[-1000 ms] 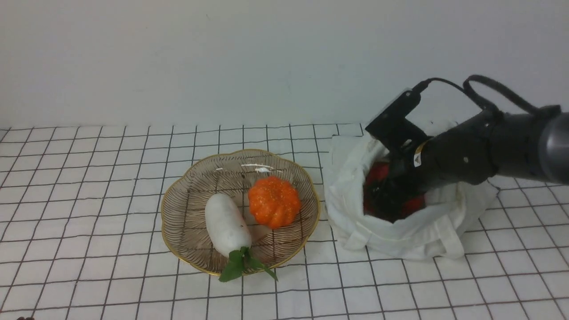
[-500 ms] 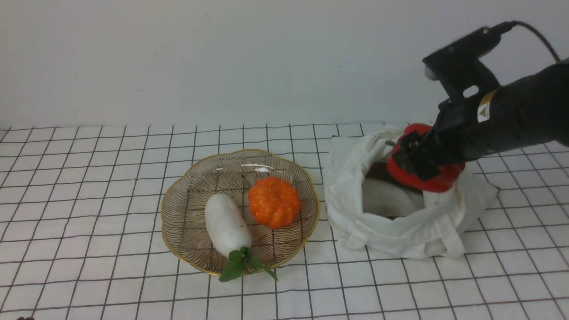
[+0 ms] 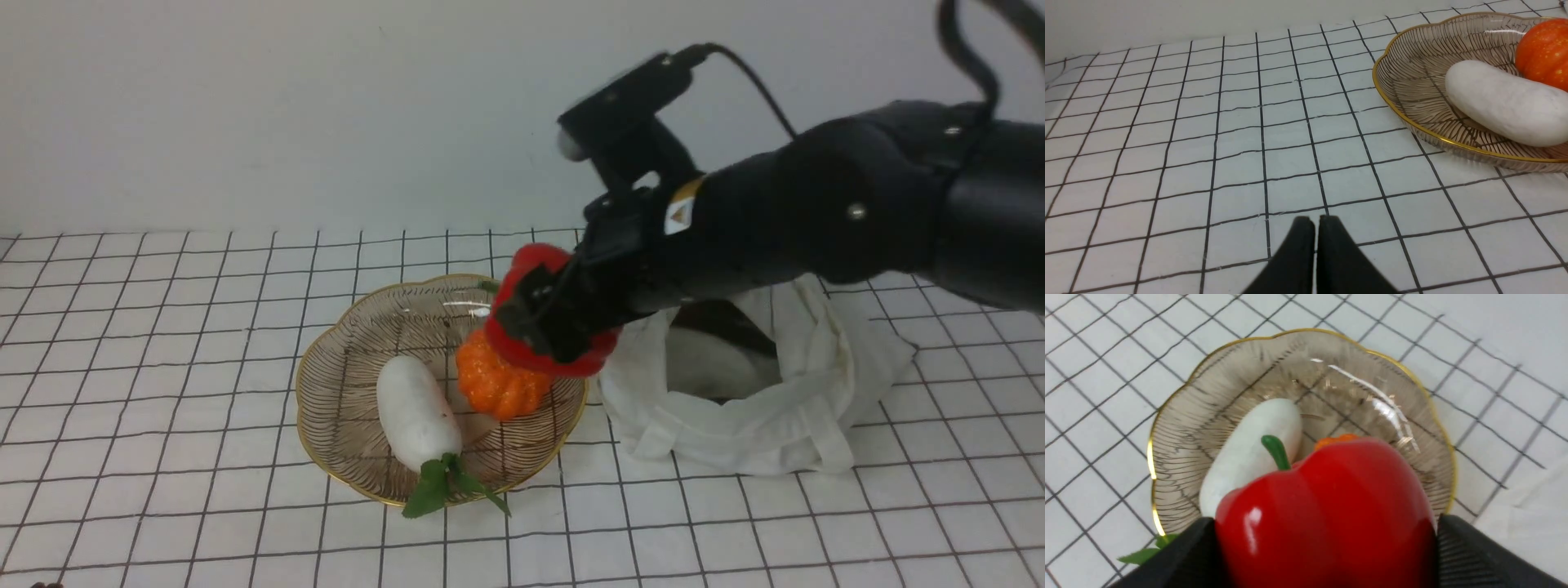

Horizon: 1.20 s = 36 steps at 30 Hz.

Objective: Take vegetables from bag on white checkered tablecloth place on plate.
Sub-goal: 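Place the red bell pepper on the plate with the right gripper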

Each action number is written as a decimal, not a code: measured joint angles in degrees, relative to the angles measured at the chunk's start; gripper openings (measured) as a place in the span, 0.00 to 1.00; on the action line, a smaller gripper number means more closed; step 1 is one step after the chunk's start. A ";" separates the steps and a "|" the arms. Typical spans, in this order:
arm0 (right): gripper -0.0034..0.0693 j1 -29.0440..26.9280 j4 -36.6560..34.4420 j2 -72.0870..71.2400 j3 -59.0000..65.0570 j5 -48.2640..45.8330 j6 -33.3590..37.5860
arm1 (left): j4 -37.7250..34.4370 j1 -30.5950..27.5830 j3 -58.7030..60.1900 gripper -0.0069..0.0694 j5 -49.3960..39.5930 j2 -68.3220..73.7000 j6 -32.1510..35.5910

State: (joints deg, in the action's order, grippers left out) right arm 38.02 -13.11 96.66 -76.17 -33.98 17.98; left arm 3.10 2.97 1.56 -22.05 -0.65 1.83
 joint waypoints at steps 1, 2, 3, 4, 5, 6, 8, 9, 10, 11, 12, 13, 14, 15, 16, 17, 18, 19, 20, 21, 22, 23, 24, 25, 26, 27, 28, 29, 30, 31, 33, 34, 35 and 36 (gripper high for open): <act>0.89 0.67 -0.13 2.35 -1.90 -1.22 0.06 | 0.00 0.00 0.00 0.08 0.00 0.00 0.00; 0.89 0.99 -0.25 4.24 -3.35 -2.53 0.13 | 0.00 0.00 0.00 0.08 0.00 0.00 0.00; 0.89 1.23 -0.25 5.69 -4.35 -3.63 0.12 | 0.00 0.00 0.00 0.08 0.00 0.00 0.00; 0.89 1.35 -0.25 7.35 -5.40 -4.57 0.18 | 0.00 0.00 0.00 0.08 0.00 0.00 0.00; 0.89 1.39 -0.25 8.55 -6.26 -5.07 0.23 | 0.00 0.00 0.00 0.08 0.00 0.00 0.00; 0.89 1.46 -0.25 10.18 -6.87 -5.44 0.23 | 0.00 0.00 0.00 0.08 0.00 0.00 0.00; 0.89 1.52 -0.25 12.19 -7.41 -5.49 0.23 | 0.00 0.00 0.00 0.08 0.00 0.00 0.00; 0.89 1.52 -0.25 12.38 -7.42 -5.49 0.23 | 0.00 0.00 0.00 0.08 0.00 0.00 0.00; 0.89 1.52 -0.20 14.34 -7.49 -5.44 0.26 | 0.00 0.00 0.00 0.08 0.00 0.00 0.00; 0.89 1.52 -0.20 14.80 -7.49 -5.36 0.26 | 0.00 0.00 0.00 0.08 0.00 0.00 0.00; 0.89 1.52 -0.05 15.52 -7.49 -5.00 0.31 | 0.00 0.00 0.00 0.08 0.00 0.00 0.00; 0.89 1.52 -0.05 15.92 -7.49 -4.57 0.30 | 0.00 0.00 0.00 0.08 0.00 0.00 0.00; 0.89 1.56 -0.05 16.35 -7.49 -3.97 0.30 | 0.00 0.00 0.00 0.08 0.00 0.00 0.00; 0.89 1.56 -0.05 16.81 -7.49 -3.11 0.30 | 0.00 0.00 0.00 0.08 0.00 0.00 0.00; 0.89 1.56 -0.40 17.04 -7.49 -1.77 0.24 | 0.00 0.00 0.00 0.08 0.00 0.00 0.00; 0.89 1.56 -0.59 17.16 -7.49 -1.08 0.24 | 0.00 0.00 0.00 0.08 0.00 0.00 0.00; 0.89 1.56 -0.67 17.16 -7.49 -0.10 0.24 | 0.00 0.00 0.00 0.08 0.00 0.00 0.00; 0.89 1.58 -0.67 17.16 -7.53 1.10 0.24 | 0.00 0.00 0.00 0.08 0.00 0.00 0.00; 0.89 1.63 -0.61 17.16 -7.53 2.29 0.24 | 0.00 0.00 0.00 0.08 0.00 0.00 0.00; 0.91 1.63 -0.41 17.16 -7.53 2.88 0.24 | 0.00 0.00 0.00 0.08 0.00 0.00 0.00; 0.93 1.70 -0.14 17.16 -7.60 3.45 0.24 | 0.00 0.00 0.00 0.08 0.00 0.00 0.00; 0.96 1.70 0.12 17.16 -7.77 3.46 -0.01 | 0.00 0.00 0.00 0.08 0.00 0.00 0.00; 0.97 1.70 0.21 17.16 -7.99 3.16 -0.27 | 0.00 0.00 0.00 0.08 0.00 0.00 0.00; 0.99 1.70 0.38 17.16 -8.48 2.24 -0.67 | 0.00 0.00 0.00 0.08 0.00 0.00 0.00; 0.99 1.70 0.36 17.16 -8.93 1.41 -0.83 | 0.00 0.00 0.00 0.08 0.00 0.00 0.00; 1.00 1.70 0.41 17.16 -9.51 0.41 -0.88 | 0.00 0.00 0.00 0.08 0.00 0.00 0.00; 1.00 1.75 0.39 17.16 -9.92 -0.27 -0.93 | 0.00 0.00 0.00 0.08 0.00 0.00 0.00; 1.00 1.75 0.39 17.16 -11.08 -1.60 -1.16 | 0.00 0.00 0.00 0.08 0.00 0.00 0.00; 1.00 1.75 0.43 17.16 -11.65 -2.54 -1.25 | 0.00 0.00 0.00 0.08 0.00 0.00 0.00; 1.00 1.75 0.68 17.16 -12.44 -3.48 -1.55 | 0.00 0.00 0.00 0.08 0.00 0.00 0.00; 1.00 1.75 2.18 17.16 -14.62 -6.37 -2.39 | 0.00 0.00 0.00 0.08 0.00 0.00 0.00; 0.99 1.75 4.02 17.16 -15.97 -8.93 -2.97 | 0.00 0.00 0.00 0.08 0.00 0.00 0.00; 0.98 1.75 5.11 17.16 -17.22 -10.46 -3.75 | 0.00 0.00 0.00 0.08 0.00 0.00 0.00; 0.94 1.75 8.84 16.90 -19.99 -15.20 -6.30 | 0.00 0.00 0.00 0.08 0.00 0.00 0.00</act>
State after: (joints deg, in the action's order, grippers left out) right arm 39.77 -4.27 113.56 -96.15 -49.18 11.68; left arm 3.10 2.97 1.56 -22.05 -0.65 1.83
